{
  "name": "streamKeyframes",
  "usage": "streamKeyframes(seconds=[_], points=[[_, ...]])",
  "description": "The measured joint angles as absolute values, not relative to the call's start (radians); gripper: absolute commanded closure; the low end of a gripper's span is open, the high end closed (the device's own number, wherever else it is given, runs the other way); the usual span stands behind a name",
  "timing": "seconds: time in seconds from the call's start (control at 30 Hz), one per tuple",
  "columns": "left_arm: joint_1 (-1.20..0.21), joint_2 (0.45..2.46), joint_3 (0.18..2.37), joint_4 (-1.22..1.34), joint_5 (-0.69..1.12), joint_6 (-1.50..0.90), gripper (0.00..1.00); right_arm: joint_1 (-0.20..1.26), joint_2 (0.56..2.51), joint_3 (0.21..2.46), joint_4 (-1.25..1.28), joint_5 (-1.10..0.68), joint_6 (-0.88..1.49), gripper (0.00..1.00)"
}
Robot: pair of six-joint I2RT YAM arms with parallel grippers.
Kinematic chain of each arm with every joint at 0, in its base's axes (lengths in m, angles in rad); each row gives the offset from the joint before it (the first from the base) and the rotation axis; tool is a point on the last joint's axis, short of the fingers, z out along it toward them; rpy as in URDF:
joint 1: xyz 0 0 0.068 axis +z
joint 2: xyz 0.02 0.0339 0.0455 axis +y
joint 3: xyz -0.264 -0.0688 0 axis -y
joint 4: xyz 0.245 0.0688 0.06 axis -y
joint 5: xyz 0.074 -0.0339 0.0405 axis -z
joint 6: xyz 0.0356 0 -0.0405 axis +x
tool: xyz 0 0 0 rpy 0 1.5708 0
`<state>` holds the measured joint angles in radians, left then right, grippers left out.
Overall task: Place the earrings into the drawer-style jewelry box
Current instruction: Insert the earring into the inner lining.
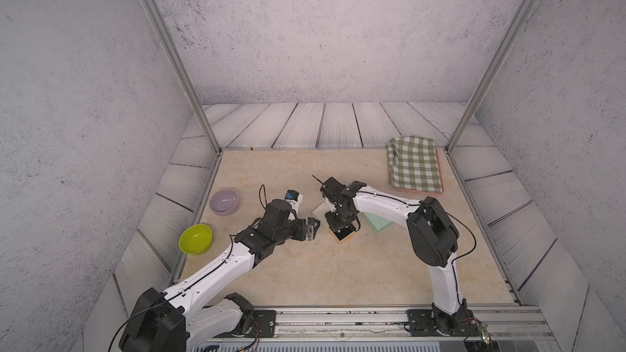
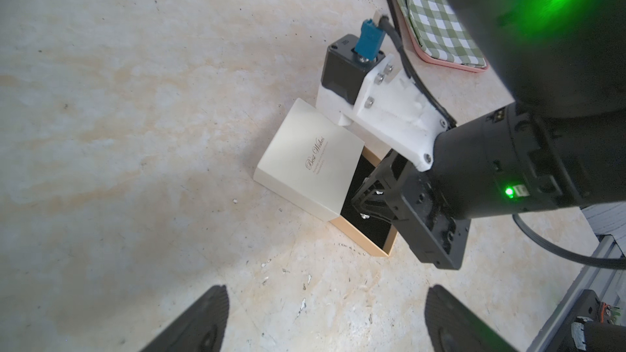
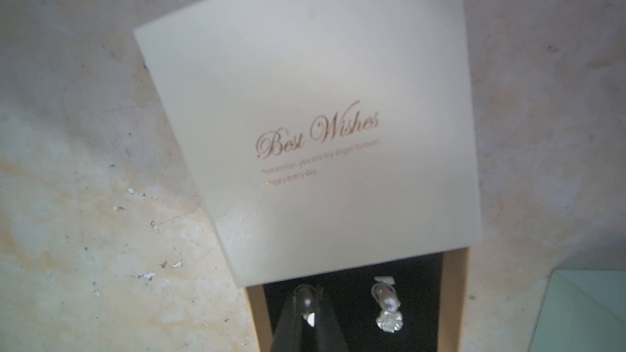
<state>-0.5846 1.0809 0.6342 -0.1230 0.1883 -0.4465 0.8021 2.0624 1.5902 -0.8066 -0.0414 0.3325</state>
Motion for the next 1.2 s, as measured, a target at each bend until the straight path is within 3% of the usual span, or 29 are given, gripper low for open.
streamKeyframes(seconds=[0.8, 0.87, 1.07, 1.2], points=[[-0.585, 1.073, 0.632, -0.123, 0.189, -0.447, 0.06, 0.805, 2.085, 1.594, -0.827, 0.007, 0.332, 0.94], [-0.585, 1.073, 0.632, -0.123, 0.189, -0.447, 0.06, 0.805, 2.085, 1.594, -0.827, 0.007, 0.332, 0.91], [-0.585, 1.074, 0.630, -0.120, 0.189, -0.447, 0.06, 0.805, 2.085, 1.605, -0.853, 0.004, 0.331, 0.70], [-0.585, 1.074, 0.629, -0.112, 0.189, -0.447, 0.06, 0.805, 2.083, 1.616, -0.868, 0.003, 0.331, 0.68]])
